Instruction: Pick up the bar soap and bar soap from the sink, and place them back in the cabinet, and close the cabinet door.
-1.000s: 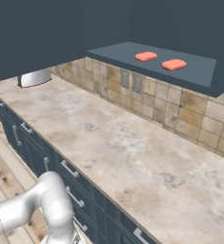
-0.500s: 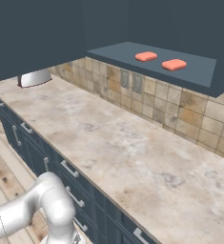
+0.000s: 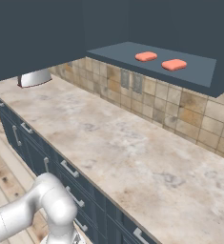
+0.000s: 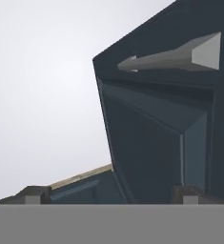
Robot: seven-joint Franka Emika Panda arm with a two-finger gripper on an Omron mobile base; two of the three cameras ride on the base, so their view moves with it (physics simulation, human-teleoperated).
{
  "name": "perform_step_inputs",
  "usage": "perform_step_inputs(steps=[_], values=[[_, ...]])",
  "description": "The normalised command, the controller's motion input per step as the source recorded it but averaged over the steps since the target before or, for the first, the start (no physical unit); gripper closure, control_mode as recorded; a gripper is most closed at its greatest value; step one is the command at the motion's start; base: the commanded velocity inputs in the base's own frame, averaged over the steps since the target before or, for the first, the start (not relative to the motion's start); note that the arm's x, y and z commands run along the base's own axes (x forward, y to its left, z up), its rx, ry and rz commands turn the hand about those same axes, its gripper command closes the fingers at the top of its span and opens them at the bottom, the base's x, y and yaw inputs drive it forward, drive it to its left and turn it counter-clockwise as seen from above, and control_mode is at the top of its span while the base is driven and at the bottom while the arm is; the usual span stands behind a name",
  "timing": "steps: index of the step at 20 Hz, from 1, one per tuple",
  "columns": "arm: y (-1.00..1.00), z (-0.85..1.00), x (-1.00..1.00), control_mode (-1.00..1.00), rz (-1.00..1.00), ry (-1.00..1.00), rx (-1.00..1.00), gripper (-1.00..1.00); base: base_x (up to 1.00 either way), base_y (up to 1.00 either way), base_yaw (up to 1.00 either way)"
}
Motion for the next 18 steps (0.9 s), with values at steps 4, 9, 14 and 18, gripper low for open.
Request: perform_step_inputs(steps=[4,9,14,18], values=[[-0.19,0.06,-0.18,-1.00,0.00,0.00,0.00,-1.00,0.00,0.00,0.00],[-0.22,0.00,-0.19,-1.00,0.00,-0.01,0.00,-1.00,0.00,0.00,0.00],[-0.21,0.00,-0.14,-1.00,0.00,0.00,0.00,-1.00,0.00,0.00,0.00],[-0.17,0.04,-0.04,-1.00,0.00,0.00,0.00,-1.00,0.00,0.00,0.00]])
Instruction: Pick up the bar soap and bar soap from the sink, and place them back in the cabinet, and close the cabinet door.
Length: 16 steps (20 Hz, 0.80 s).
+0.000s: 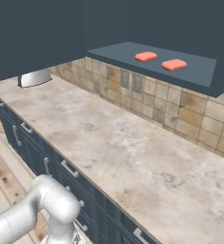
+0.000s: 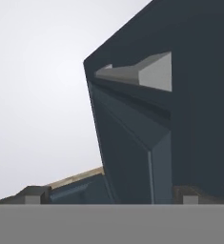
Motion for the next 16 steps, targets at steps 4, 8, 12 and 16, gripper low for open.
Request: perform_step_inputs(steps=[4,8,12,16], values=[[-0.14,0.10,-0.03,-1.00,0.00,0.00,0.00,-1.00,0.00,0.00,0.00],[-0.11,0.08,-0.03,-1.00,0.00,0.00,0.00,-1.00,0.00,0.00,0.00],[-0.13,0.04,-0.07,-1.00,0.00,0.00,0.00,-1.00,0.00,0.00,0.00],[-0.17,0.02,-0.09,-1.00,0.00,0.00,0.00,-1.00,0.00,0.00,0.00]])
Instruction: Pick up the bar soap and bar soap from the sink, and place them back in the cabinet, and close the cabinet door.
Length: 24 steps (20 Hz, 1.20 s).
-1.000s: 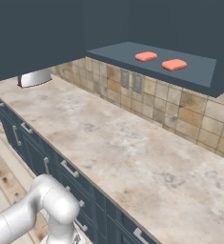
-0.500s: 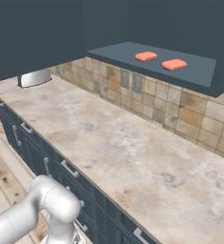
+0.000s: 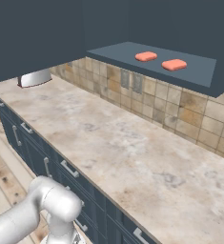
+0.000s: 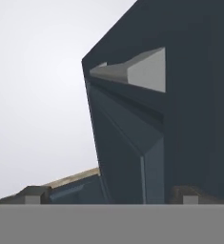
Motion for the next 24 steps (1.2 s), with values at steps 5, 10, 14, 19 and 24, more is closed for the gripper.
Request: perform_step_inputs(steps=[5,10,14,19,24], values=[[-0.19,0.08,-0.08,-1.00,0.00,0.00,0.00,-1.00,0.00,0.00,0.00],[-0.25,0.10,-0.07,-1.00,0.00,0.00,0.01,-1.00,0.00,0.00,0.00],[-0.36,0.07,-0.14,-1.00,0.00,0.00,0.03,-1.00,0.00,0.00,0.00],[-0.39,0.07,-0.14,-1.00,0.00,0.00,0.03,-1.00,0.00,0.00,0.00],[-0.38,0.11,-0.08,-1.00,0.00,0.00,0.04,-1.00,0.00,0.00,0.00]])
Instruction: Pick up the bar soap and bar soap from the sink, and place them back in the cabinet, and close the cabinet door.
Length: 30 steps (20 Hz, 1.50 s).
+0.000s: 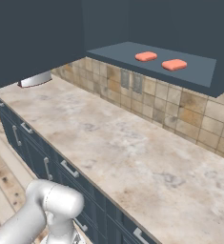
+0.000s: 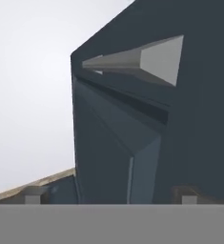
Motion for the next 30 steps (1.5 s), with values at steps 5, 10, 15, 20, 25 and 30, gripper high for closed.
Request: perform_step_inputs(steps=[5,10,15,20,25,30], values=[[-0.40,0.09,-0.09,-1.00,0.00,0.00,0.05,-1.00,0.00,0.00,0.00],[-0.42,0.05,-0.08,-1.00,0.00,-0.02,0.06,-1.00,0.00,0.00,0.00],[-0.41,0.08,-0.07,-1.00,0.00,-0.04,0.08,-1.00,0.00,0.00,0.00],[-0.39,0.05,-0.06,-1.00,0.00,-0.04,0.09,-1.00,0.00,0.00,0.00],[-0.39,0.01,-0.05,-1.00,0.00,-0.03,0.08,-1.00,0.00,0.00,0.00],[-0.40,0.00,-0.10,-1.00,0.01,-0.03,0.08,-1.00,0.00,0.00,0.00]])
